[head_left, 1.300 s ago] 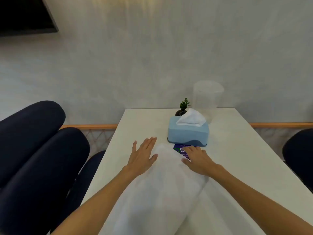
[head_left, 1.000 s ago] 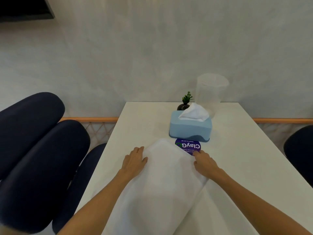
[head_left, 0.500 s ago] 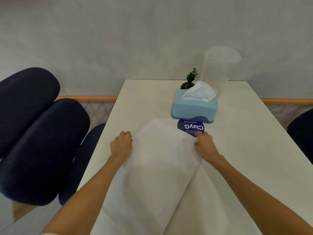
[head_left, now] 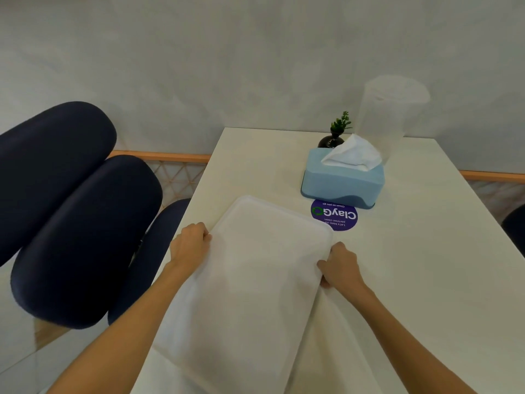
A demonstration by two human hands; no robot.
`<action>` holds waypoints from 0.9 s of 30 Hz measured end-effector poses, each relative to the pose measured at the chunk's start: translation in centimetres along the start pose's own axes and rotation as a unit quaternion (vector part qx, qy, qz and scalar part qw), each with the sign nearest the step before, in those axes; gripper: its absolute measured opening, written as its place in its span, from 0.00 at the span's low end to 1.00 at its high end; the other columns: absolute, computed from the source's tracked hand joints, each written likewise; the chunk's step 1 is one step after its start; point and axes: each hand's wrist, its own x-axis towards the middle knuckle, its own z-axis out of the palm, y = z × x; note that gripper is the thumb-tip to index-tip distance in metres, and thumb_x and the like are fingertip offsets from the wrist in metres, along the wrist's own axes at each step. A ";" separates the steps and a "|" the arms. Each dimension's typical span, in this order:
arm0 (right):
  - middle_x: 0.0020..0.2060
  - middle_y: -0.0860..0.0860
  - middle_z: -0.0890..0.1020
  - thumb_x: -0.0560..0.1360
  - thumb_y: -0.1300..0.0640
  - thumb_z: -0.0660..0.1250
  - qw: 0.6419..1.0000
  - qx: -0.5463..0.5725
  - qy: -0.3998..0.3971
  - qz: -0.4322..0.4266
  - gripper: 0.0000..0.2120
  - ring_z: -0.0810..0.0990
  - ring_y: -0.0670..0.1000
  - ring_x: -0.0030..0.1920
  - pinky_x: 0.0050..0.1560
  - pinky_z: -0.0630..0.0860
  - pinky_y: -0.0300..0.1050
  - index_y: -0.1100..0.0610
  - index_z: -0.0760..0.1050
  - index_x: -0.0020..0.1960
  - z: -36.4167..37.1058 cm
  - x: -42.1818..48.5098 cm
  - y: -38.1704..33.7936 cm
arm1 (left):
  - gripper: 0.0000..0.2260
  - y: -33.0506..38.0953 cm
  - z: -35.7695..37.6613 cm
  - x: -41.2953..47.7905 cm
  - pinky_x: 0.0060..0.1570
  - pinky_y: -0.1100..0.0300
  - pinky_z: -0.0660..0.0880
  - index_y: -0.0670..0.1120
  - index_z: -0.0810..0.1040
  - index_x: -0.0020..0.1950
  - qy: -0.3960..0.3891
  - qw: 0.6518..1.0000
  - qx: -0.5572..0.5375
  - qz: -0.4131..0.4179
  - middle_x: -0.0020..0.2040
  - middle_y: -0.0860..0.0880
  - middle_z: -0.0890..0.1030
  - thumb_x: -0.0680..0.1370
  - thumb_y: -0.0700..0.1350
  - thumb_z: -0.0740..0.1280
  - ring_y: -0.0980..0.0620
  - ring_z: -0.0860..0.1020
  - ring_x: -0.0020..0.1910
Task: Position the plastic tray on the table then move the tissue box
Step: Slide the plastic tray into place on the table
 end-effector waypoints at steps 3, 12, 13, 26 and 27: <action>0.52 0.64 0.79 0.74 0.64 0.63 0.999 0.016 0.020 -0.042 0.09 0.78 0.61 0.46 0.43 0.75 0.50 0.65 0.69 0.52 0.0 1.1 -1.9 | 0.10 -0.9 -0.3 0.5 0.37 0.54 0.71 0.40 0.78 0.53 0.007 1.000 -0.005 -0.017 0.48 0.42 0.81 0.80 0.45 0.63 0.47 0.75 0.39; 0.55 0.65 0.79 0.78 0.64 0.60 0.988 -0.124 -0.013 -0.091 0.12 0.79 0.62 0.54 0.52 0.77 0.50 0.69 0.72 0.58 0.3 6.0 -8.4 | 0.08 -2.6 -1.1 3.6 0.38 0.52 0.77 0.41 0.78 0.52 0.002 0.998 -0.025 -0.066 0.47 0.43 0.81 0.80 0.45 0.63 0.45 0.78 0.41; 0.56 0.65 0.79 0.78 0.64 0.59 0.985 -0.146 -0.016 -0.093 0.11 0.80 0.62 0.55 0.52 0.77 0.49 0.69 0.72 0.58 0.3 6.2 -8.9 | 0.08 -2.8 -1.0 3.9 0.38 0.52 0.77 0.41 0.78 0.52 0.000 0.997 -0.025 -0.070 0.47 0.43 0.81 0.80 0.45 0.64 0.45 0.79 0.41; 0.53 0.68 0.78 0.77 0.66 0.56 0.992 -0.086 -0.011 -0.090 0.11 0.77 0.66 0.54 0.50 0.74 0.53 0.70 0.73 0.54 1.6 10.2 -11.2 | 0.07 -3.0 -1.0 8.3 0.38 0.51 0.78 0.41 0.78 0.48 0.001 0.996 -0.033 -0.082 0.45 0.42 0.81 0.79 0.43 0.64 0.43 0.80 0.41; 0.52 0.67 0.78 0.77 0.65 0.56 0.992 -0.084 -0.006 -0.091 0.11 0.78 0.66 0.51 0.50 0.74 0.53 0.70 0.73 0.54 1.8 10.5 -11.3 | 0.07 -3.0 -1.0 8.6 0.38 0.52 0.77 0.40 0.78 0.49 0.002 0.996 -0.030 -0.082 0.45 0.42 0.81 0.79 0.43 0.64 0.43 0.80 0.41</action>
